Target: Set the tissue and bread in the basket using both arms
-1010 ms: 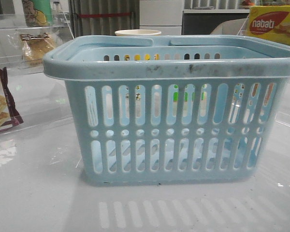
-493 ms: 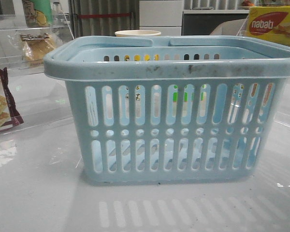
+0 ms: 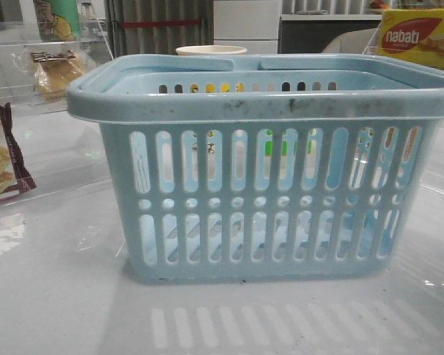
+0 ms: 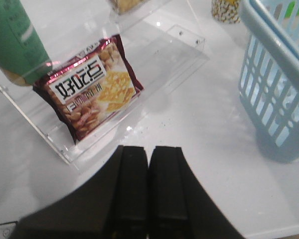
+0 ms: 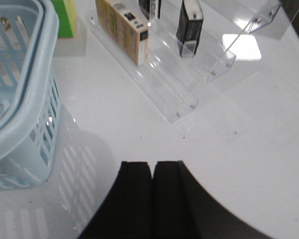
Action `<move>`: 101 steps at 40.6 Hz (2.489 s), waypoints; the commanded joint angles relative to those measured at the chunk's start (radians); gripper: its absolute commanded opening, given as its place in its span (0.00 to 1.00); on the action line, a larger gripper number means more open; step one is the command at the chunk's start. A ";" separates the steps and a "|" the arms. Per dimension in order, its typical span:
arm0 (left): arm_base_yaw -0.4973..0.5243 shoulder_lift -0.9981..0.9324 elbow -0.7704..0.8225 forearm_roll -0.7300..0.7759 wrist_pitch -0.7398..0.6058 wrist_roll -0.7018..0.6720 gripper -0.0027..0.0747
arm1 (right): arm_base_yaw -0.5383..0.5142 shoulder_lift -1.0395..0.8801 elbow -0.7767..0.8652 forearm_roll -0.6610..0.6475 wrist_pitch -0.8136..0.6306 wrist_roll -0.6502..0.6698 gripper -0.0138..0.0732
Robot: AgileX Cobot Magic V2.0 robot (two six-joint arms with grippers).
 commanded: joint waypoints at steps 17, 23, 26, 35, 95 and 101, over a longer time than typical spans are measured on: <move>-0.004 0.068 -0.020 -0.009 -0.151 -0.012 0.72 | -0.022 0.262 -0.063 -0.049 -0.124 0.000 0.77; -0.004 0.068 -0.020 -0.009 -0.151 -0.012 0.72 | -0.093 0.398 -0.169 -0.049 -0.142 0.000 0.77; -0.004 0.068 -0.020 -0.009 -0.151 -0.012 0.72 | -0.125 0.473 -0.232 -0.049 -0.158 0.000 0.77; -0.004 0.068 -0.020 -0.009 -0.151 -0.012 0.72 | -0.156 0.713 -0.427 -0.049 -0.225 -0.001 0.77; -0.004 0.071 -0.020 -0.009 -0.168 -0.012 0.72 | 0.387 0.671 -0.651 -0.022 -0.093 -0.002 0.35; -0.004 0.071 -0.020 -0.011 -0.182 -0.012 0.72 | 0.497 0.711 -0.565 -0.022 -0.154 -0.002 0.39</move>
